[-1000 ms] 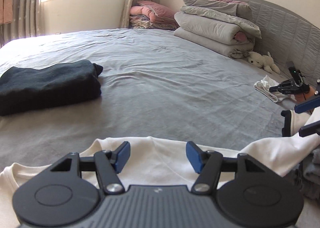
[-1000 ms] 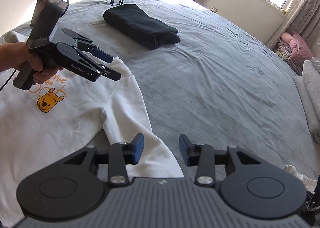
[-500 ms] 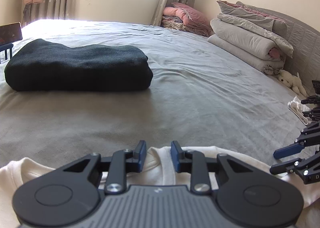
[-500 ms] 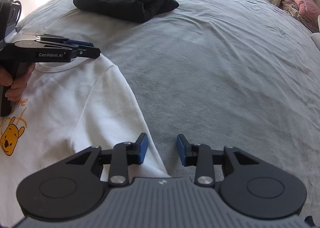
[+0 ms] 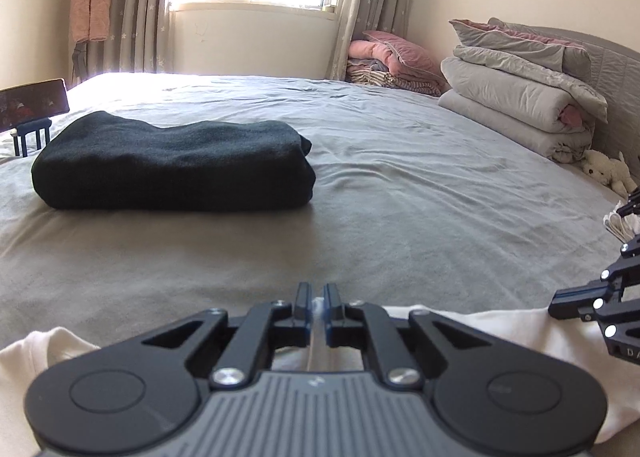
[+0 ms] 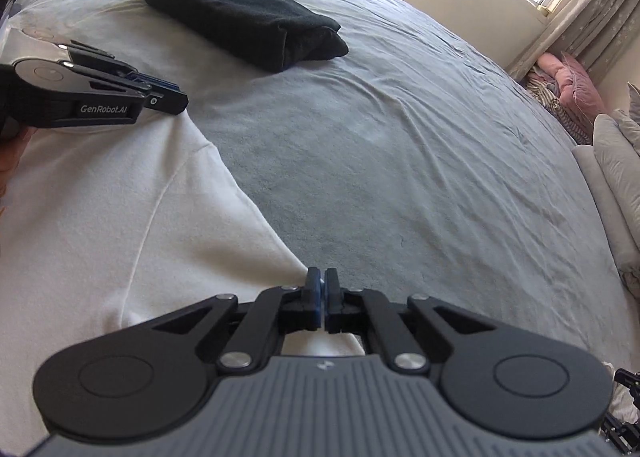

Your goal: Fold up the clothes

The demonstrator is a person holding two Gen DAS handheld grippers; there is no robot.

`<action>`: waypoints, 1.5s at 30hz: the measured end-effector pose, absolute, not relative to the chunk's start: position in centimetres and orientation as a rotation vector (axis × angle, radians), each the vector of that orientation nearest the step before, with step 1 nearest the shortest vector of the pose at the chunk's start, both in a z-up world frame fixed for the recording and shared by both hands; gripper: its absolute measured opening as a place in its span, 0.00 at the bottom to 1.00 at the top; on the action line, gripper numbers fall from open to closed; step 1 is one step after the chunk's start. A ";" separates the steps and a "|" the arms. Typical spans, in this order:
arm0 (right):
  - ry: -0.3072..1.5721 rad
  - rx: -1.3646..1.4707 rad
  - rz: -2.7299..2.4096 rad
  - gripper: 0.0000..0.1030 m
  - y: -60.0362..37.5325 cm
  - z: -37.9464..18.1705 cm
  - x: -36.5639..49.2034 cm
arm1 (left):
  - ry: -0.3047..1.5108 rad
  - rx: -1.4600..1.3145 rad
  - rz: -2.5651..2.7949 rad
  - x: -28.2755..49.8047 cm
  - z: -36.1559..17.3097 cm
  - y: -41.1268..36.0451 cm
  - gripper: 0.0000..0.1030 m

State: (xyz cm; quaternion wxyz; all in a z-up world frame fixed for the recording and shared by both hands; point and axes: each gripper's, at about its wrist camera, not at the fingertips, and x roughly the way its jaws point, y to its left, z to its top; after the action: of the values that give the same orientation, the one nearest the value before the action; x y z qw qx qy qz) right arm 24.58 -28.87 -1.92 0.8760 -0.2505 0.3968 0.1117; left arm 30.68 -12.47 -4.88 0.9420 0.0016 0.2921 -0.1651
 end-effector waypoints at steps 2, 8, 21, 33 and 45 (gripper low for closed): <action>0.843 -0.551 0.222 0.02 -28.7 -3.0 24.8 | 0.601 0.038 -0.317 30.6 -4.8 -13.0 0.13; 0.882 -0.495 0.199 0.17 -30.6 0.8 23.7 | 0.562 0.003 -0.332 28.6 -2.1 -13.3 0.39; 0.956 -0.474 0.103 0.39 -38.4 9.3 15.6 | 0.589 0.056 -0.710 19.8 -0.8 -20.0 0.46; 1.004 -0.460 -0.007 0.40 -43.9 11.5 11.2 | 0.489 0.126 -0.964 13.4 0.8 -27.8 0.52; 1.043 -0.226 -0.070 0.40 -47.9 9.2 12.3 | 0.393 0.177 -1.025 10.2 1.4 -33.7 0.39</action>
State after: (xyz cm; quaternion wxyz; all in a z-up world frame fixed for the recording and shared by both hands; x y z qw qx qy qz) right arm 12.31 -47.89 9.20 0.8603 -0.1078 0.4972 -0.0336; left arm 10.18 -33.72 1.37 0.8494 0.0842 0.1865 -0.4865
